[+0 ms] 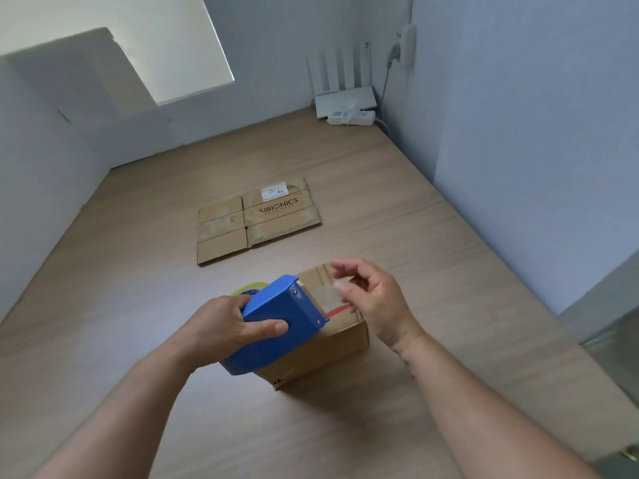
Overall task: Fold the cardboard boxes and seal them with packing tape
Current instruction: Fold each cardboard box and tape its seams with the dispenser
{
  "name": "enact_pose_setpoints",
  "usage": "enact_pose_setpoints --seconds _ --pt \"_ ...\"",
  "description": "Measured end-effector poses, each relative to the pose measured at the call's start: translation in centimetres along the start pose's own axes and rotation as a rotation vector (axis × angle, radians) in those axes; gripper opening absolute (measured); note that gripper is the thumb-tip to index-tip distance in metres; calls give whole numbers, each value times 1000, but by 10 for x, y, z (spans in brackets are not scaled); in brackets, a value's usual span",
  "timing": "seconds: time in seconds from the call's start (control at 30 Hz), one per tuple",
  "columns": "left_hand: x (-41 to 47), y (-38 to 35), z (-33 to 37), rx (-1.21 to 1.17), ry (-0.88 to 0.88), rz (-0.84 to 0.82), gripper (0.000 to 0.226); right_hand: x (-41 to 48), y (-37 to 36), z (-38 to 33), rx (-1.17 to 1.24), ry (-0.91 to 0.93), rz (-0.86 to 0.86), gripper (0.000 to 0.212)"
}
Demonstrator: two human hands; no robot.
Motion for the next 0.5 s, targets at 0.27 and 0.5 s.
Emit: enact_pose_setpoints --seconds 0.27,0.5 --pt "4 5 5 76 -22 -59 76 4 -25 0 -61 -70 3 20" --pt "10 9 20 223 27 -73 68 6 -24 12 -192 -173 139 24"
Point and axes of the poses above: each hand's wrist, its own x-axis towards the middle knuckle, its own y-axis out of the back of the hand, z = x × y, the point moved 6 cm from there along x, towards the middle knuckle, and after that the axes turned 15 degrees about -z, right-handed, at the moved point
